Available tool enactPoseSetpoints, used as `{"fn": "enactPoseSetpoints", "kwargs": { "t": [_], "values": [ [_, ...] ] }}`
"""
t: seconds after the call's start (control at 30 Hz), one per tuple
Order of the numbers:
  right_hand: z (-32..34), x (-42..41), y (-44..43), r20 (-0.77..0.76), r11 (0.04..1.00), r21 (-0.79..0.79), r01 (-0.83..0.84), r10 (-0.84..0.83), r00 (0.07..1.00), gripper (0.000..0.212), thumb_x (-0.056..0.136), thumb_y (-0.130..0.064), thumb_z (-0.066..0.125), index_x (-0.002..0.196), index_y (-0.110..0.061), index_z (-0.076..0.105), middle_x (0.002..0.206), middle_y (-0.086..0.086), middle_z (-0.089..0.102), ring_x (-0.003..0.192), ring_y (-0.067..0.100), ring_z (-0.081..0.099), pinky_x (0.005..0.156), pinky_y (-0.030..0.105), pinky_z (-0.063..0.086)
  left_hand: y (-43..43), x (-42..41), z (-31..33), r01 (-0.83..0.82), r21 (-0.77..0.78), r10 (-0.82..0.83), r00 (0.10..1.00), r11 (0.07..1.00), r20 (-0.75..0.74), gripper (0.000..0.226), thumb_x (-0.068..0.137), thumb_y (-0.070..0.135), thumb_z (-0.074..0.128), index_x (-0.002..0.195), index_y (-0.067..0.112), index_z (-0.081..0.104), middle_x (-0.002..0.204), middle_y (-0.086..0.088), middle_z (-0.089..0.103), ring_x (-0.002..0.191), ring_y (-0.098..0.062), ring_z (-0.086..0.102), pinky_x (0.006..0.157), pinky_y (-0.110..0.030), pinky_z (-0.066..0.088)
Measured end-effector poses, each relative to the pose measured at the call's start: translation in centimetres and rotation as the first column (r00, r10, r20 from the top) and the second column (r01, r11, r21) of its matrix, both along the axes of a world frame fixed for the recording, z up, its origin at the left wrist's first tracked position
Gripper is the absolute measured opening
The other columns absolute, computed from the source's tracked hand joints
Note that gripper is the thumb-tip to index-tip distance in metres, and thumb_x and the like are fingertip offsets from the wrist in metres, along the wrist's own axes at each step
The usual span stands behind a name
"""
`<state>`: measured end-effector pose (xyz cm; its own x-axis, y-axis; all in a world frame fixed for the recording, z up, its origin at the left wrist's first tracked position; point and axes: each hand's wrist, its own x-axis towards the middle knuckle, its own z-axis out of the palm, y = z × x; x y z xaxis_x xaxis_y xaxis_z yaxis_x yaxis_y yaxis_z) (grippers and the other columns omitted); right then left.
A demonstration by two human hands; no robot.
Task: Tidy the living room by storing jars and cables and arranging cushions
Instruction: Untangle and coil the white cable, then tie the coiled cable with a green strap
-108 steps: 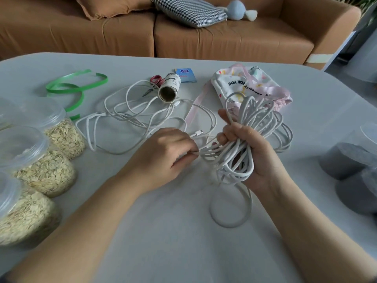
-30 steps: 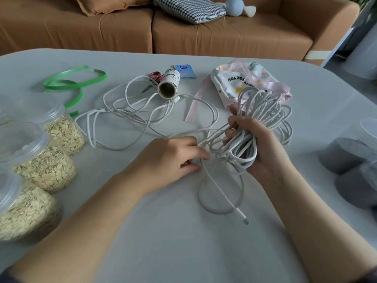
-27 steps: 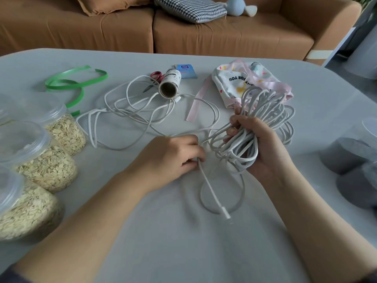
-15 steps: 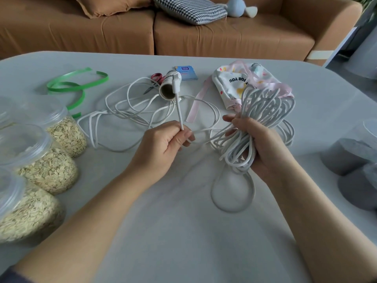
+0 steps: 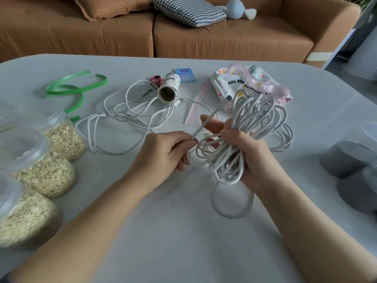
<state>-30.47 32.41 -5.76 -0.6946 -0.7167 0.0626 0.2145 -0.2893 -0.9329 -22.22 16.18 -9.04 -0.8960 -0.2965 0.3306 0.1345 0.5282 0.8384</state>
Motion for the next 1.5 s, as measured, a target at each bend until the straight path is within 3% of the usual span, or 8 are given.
{"fn": "enactPoseSetpoints", "kwargs": {
  "t": [0.13,0.3,0.53,0.8,0.97,1.1,1.27,1.5],
  "values": [
    [-0.4,-0.3,0.0,0.01,1.0,-0.03,0.004,-0.003,1.0,0.028,0.077,-0.006,0.052,0.075,-0.023,0.074,0.102,0.005,0.07,0.099,0.025,0.063,0.09,0.043,0.051,-0.1,0.2,0.1,0.002,-0.074,0.003,0.998,0.997,0.07,0.019,0.095,0.018,0.06,0.081,0.01,0.071,0.056,0.005,0.063,0.043,-0.011,0.055,0.054,-0.021,0.047],
    [-0.6,-0.6,-0.1,0.123,0.992,-0.053,0.116,-0.108,0.986,0.011,0.076,-0.008,0.056,0.086,-0.006,0.061,0.076,0.007,0.066,0.075,0.02,0.066,0.072,0.035,0.055,-0.5,0.4,-0.1,-0.019,-0.137,0.035,0.992,0.99,0.12,0.034,0.097,0.027,0.057,0.064,0.02,0.064,0.051,0.009,0.059,0.044,-0.005,0.049,0.053,-0.022,0.041],
    [-0.5,-0.7,-0.4,0.121,0.986,-0.091,0.136,-0.125,0.985,0.03,0.077,-0.004,0.056,0.107,-0.007,0.057,0.066,0.003,0.057,0.064,0.016,0.06,0.075,0.036,0.055,-1.3,0.1,-0.1,-0.179,-0.186,0.173,0.984,0.966,-0.048,0.027,0.093,0.026,0.054,0.074,0.016,0.069,0.051,0.001,0.057,0.05,-0.015,0.053,0.058,-0.031,0.046],
    [1.0,-1.5,-4.3,0.064,0.989,-0.064,0.135,-0.131,0.989,0.011,0.075,-0.004,0.06,0.085,-0.01,0.058,0.066,0.004,0.056,0.064,0.017,0.059,0.08,0.042,0.055,-4.9,-2.9,3.3,-0.615,-0.249,0.572,0.788,0.749,-0.226,0.013,0.088,0.014,0.052,0.08,0.013,0.062,0.071,-0.001,0.061,0.071,-0.029,0.057,0.064,-0.037,0.044],
    [2.5,-2.5,-7.9,0.019,0.985,0.015,0.172,-0.172,0.985,0.005,0.084,-0.002,0.06,0.084,-0.007,0.058,0.068,0.01,0.055,0.07,0.026,0.058,0.067,0.038,0.05,-10.2,-7.3,6.1,-0.714,-0.425,0.822,0.549,0.556,0.153,0.035,0.09,0.014,0.044,0.124,0.009,0.052,0.134,-0.015,0.044,0.125,-0.033,0.041,0.097,-0.043,0.038],
    [1.9,-2.2,-8.9,0.009,0.984,0.065,0.164,-0.165,0.986,0.012,0.074,-0.008,0.063,0.084,-0.006,0.057,0.068,0.009,0.054,0.068,0.025,0.056,0.067,0.039,0.049,-14.3,-8.7,5.2,-0.532,-0.609,0.808,0.341,0.588,0.481,0.064,0.092,0.027,0.049,0.147,0.006,0.026,0.153,-0.018,0.024,0.142,-0.037,0.019,0.111,-0.052,0.025],
    [0.7,-1.9,-8.3,-0.013,0.985,0.111,0.129,-0.128,0.992,0.006,0.075,-0.008,0.063,0.079,-0.008,0.058,0.061,0.004,0.058,0.067,0.025,0.057,0.073,0.043,0.05,-17.0,-10.2,3.6,-0.365,-0.747,0.831,0.246,0.556,0.498,0.07,0.098,0.028,0.036,0.153,0.003,0.0,0.161,-0.018,-0.004,0.148,-0.037,-0.009,0.115,-0.062,0.007],
    [-0.1,-2.4,-7.2,0.007,0.989,0.119,0.093,-0.095,0.995,0.006,0.08,-0.005,0.064,0.08,-0.007,0.058,0.064,0.007,0.058,0.071,0.029,0.058,0.069,0.042,0.051,-19.0,-10.5,2.0,-0.35,-0.767,0.841,0.171,0.538,0.513,0.07,0.097,0.028,0.039,0.154,0.005,0.005,0.162,-0.012,0.007,0.148,-0.036,-0.002,0.115,-0.062,0.009]
  ]
}}
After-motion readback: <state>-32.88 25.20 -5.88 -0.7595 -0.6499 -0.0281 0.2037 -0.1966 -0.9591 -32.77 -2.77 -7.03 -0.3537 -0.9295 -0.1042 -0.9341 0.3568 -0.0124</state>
